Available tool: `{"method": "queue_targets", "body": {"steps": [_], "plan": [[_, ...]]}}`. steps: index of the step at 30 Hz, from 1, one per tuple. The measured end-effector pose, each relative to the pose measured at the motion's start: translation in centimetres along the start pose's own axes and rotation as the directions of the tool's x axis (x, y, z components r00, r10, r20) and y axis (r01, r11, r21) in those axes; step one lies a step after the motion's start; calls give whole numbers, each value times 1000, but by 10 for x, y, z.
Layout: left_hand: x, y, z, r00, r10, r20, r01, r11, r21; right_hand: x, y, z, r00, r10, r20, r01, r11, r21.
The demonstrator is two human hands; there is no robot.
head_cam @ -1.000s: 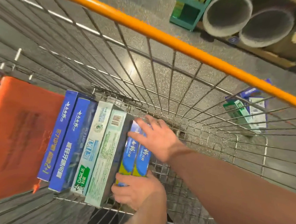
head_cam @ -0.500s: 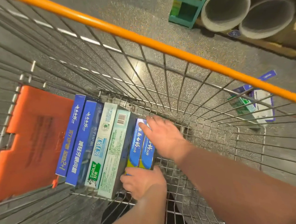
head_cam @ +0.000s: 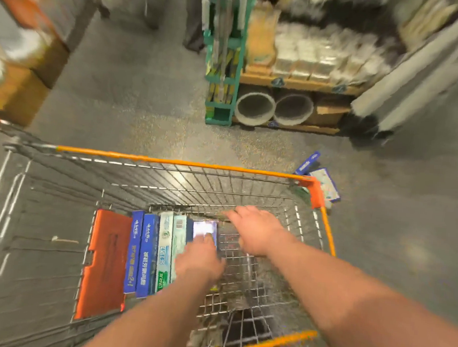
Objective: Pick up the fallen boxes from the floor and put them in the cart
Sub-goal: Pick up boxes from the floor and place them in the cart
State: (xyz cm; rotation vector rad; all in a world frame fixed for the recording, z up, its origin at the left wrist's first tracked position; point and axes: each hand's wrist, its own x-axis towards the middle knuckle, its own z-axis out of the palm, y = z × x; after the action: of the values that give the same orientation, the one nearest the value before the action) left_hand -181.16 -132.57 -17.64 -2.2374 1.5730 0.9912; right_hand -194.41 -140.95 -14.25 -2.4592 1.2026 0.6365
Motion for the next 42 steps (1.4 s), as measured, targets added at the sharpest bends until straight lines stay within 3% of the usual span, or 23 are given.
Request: {"method": "queue_targets", "body": {"steps": [5, 11, 18, 23, 28, 33, 42], "plan": [[-61, 18, -46, 952, 304, 30, -305, 935, 181, -114, -8, -33, 973, 225, -52, -221, 973, 68], [-129, 82, -81, 763, 627, 158, -629, 663, 406, -262, -1, -48, 852, 505, -136, -476, 857, 198], [-219, 180, -64, 530, 806, 266, -779, 337, 529, -449, -1, 0, 585, 809, -53, -745, 562, 360], [-301, 243, -17, 307, 868, 389, -834, 48, 550, -559, -26, 57, 401, 916, -1, -822, 360, 441], [-376, 287, 41, 164, 858, 486, -846, -131, 517, -641, -56, 107, 279, 959, 52, -838, 217, 501], [-446, 312, 103, 106, 850, 516, -800, -235, 552, -712, -70, 165, 197, 970, 142, -840, 92, 534], [-512, 342, 206, 174, 849, 499, -800, -174, 575, -793, -42, 257, 270, 946, 179, -796, 115, 594]]}}
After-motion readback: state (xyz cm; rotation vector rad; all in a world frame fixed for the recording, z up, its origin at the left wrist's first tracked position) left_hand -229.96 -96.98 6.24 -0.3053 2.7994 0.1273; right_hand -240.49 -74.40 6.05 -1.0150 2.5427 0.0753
